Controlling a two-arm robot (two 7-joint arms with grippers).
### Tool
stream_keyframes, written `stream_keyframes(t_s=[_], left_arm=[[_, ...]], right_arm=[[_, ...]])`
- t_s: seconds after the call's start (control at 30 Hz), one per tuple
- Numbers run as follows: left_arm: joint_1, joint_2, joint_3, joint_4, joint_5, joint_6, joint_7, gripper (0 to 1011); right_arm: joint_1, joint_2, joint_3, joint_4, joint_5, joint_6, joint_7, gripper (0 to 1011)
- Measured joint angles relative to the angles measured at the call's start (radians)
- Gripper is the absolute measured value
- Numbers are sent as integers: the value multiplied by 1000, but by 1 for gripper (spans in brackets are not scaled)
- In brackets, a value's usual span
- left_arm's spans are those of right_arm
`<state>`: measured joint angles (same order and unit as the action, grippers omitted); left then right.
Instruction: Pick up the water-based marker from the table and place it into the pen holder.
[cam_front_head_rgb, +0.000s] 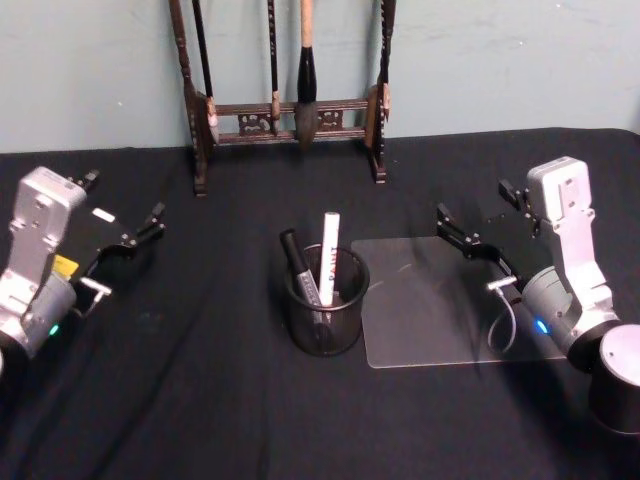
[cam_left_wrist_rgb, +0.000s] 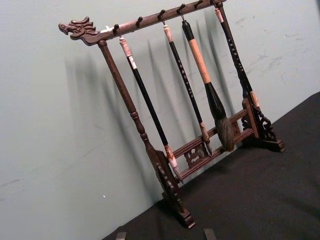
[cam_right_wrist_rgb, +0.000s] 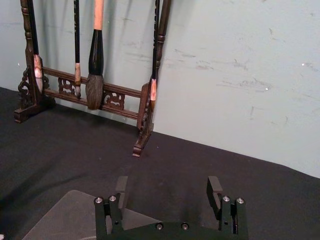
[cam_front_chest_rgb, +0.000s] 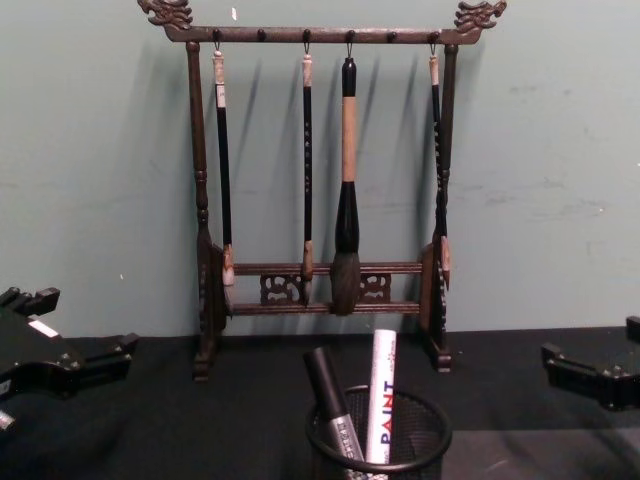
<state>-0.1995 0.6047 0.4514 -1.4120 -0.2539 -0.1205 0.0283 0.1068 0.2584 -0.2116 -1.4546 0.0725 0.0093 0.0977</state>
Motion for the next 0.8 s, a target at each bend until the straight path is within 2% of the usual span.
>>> stream_keyframes(t_s=[0.8], left_arm=[[0,0,0,0,0,0,0,1001]], right_arm=[[0,0,0,0,0,0,0,1002]])
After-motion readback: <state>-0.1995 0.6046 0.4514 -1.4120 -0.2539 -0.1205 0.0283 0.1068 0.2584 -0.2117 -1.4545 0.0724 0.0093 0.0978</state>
